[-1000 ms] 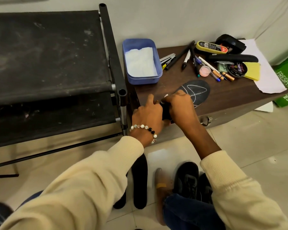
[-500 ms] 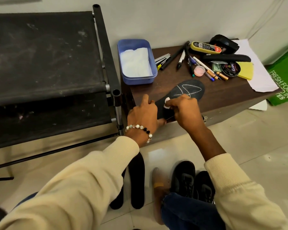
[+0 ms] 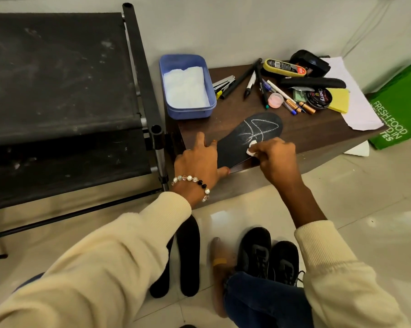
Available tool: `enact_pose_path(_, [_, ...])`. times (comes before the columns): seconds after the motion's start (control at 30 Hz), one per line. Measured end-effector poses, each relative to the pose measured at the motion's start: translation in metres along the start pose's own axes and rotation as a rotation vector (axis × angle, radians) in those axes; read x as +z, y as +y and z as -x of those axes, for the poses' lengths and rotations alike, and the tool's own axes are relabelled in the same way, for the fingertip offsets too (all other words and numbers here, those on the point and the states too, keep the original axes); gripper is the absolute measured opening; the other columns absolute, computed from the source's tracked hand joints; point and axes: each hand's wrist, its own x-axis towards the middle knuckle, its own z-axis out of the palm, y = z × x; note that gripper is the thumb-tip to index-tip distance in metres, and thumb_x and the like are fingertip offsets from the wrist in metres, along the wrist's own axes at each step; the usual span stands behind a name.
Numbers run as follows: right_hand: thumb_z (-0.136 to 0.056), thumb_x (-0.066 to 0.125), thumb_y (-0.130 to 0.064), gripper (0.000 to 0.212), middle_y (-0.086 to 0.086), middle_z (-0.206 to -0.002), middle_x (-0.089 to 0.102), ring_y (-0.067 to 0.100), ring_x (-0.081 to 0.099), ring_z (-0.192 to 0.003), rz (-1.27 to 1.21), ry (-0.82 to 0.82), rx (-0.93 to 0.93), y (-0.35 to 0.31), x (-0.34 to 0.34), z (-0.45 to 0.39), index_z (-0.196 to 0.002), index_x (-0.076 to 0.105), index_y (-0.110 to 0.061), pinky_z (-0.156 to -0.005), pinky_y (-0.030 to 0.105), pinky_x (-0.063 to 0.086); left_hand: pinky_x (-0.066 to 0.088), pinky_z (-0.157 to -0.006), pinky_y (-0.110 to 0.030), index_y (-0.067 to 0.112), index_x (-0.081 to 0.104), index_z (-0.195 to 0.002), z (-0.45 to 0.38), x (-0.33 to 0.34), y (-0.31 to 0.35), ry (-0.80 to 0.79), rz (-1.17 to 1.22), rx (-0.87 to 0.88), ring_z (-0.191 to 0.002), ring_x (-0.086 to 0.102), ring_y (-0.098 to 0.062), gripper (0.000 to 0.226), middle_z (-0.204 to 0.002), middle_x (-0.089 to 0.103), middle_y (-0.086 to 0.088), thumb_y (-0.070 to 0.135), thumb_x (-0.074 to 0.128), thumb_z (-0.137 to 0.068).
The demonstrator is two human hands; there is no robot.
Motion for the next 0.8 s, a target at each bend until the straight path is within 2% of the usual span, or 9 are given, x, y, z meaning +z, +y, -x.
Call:
enact_pose_path(0.1, [-0.087, 0.06, -0.007, 0.025, 0.017, -0.107, 0.065, 0.034, 0.06, -0.097, -0.011, -0.043, -0.153, -0.019, 0.002, 0.007, -0.108, 0.072, -0.013, -0.086, 0.036, 0.045, 0.05, -0.08, -0.041, 0.023, 0.04, -0.142, 0.0, 0.0, 0.002, 0.001, -0.002, -0.011, -0.099, 0.059, -0.036, 0.074, -0.136, 0.03, -0.007, 0.057, 0.065, -0.082])
enact_pose_path(0.17, [-0.086, 0.06, -0.006, 0.023, 0.018, -0.101, 0.067, 0.035, 0.063, -0.09, -0.04, -0.077, -0.273, -0.028, 0.0, 0.01, -0.103, 0.074, -0.013, -0.08, 0.041, 0.052, 0.05, -0.08, -0.041, 0.023, 0.042, -0.14, 0.0, 0.001, 0.003, 0.013, 0.004, -0.014, -0.098, 0.059, -0.037, 0.072, -0.136, 0.03, -0.007, 0.058, 0.065, -0.081])
enact_pose_path(0.27, [-0.073, 0.066, 0.0, 0.022, 0.013, -0.08, 0.071, 0.031, 0.067, -0.073, -0.108, -0.021, -0.356, -0.014, -0.003, 0.009, -0.088, 0.077, -0.011, -0.066, 0.035, 0.055, 0.049, -0.077, -0.039, 0.02, 0.045, -0.137, 0.0, 0.001, 0.004, 0.016, 0.005, -0.014, -0.096, 0.059, -0.035, 0.07, -0.136, 0.031, -0.006, 0.057, 0.065, -0.081])
enact_pose_path(0.33, [-0.07, 0.069, 0.008, 0.026, 0.015, -0.081, 0.071, 0.033, 0.066, -0.075, -0.124, 0.027, -0.265, 0.001, -0.006, 0.006, -0.089, 0.077, -0.009, -0.069, 0.035, 0.053, 0.05, -0.076, -0.039, 0.019, 0.046, -0.135, 0.0, 0.001, 0.004, 0.012, 0.008, -0.012, -0.096, 0.06, -0.034, 0.068, -0.135, 0.031, -0.006, 0.056, 0.066, -0.081])
enact_pose_path(0.43, [-0.082, 0.06, 0.006, 0.034, 0.019, -0.108, 0.065, 0.037, 0.062, -0.093, -0.068, 0.04, 0.037, 0.016, -0.007, -0.003, -0.108, 0.072, -0.012, -0.085, 0.039, 0.052, 0.05, -0.075, -0.038, 0.018, 0.048, -0.132, 0.0, 0.001, 0.004, 0.017, 0.012, -0.004, -0.093, 0.06, -0.033, 0.067, -0.133, 0.033, -0.006, 0.057, 0.066, -0.081])
enact_pose_path(0.5, [-0.085, 0.058, 0.002, 0.037, 0.018, -0.118, 0.06, 0.036, 0.059, -0.1, -0.008, 0.009, 0.119, 0.016, -0.004, -0.007, -0.115, 0.069, -0.016, -0.092, 0.037, 0.047, 0.049, -0.072, -0.037, 0.018, 0.049, -0.132, 0.0, 0.001, 0.004, 0.025, 0.002, -0.001, -0.092, 0.06, -0.032, 0.066, -0.133, 0.034, -0.006, 0.057, 0.066, -0.081])
enact_pose_path(0.57, [-0.087, 0.057, -0.002, 0.035, 0.015, -0.12, 0.059, 0.032, 0.056, -0.106, 0.034, -0.012, 0.095, 0.006, -0.001, -0.005, -0.117, 0.068, -0.017, -0.092, 0.033, 0.041, 0.048, -0.071, -0.036, 0.018, 0.048, -0.133, 0.0, 0.001, 0.005, 0.021, -0.007, -0.009, -0.093, 0.06, -0.033, 0.067, -0.134, 0.034, -0.006, 0.057, 0.066, -0.082])
enact_pose_path(0.73, [-0.088, 0.059, -0.003, 0.031, 0.009, -0.117, 0.063, 0.025, 0.058, -0.105, -0.007, -0.072, -0.073, -0.011, -0.004, 0.008, -0.115, 0.069, -0.017, -0.091, 0.025, 0.04, 0.041, -0.065, -0.034, 0.016, 0.047, -0.133, 0.001, -0.001, 0.007, 0.01, -0.02, -0.018, -0.093, 0.06, -0.033, 0.066, -0.135, 0.033, -0.006, 0.055, 0.065, -0.083])
enact_pose_path(0.8, [-0.088, 0.06, -0.004, 0.03, 0.011, -0.116, 0.063, 0.025, 0.058, -0.105, -0.021, -0.054, -0.067, -0.006, -0.008, 0.007, -0.114, 0.069, -0.015, -0.09, 0.022, 0.038, 0.041, -0.066, -0.034, 0.017, 0.048, -0.132, 0.001, -0.001, 0.007, 0.007, -0.017, -0.018, -0.093, 0.06, -0.033, 0.065, -0.134, 0.034, -0.006, 0.055, 0.065, -0.083])
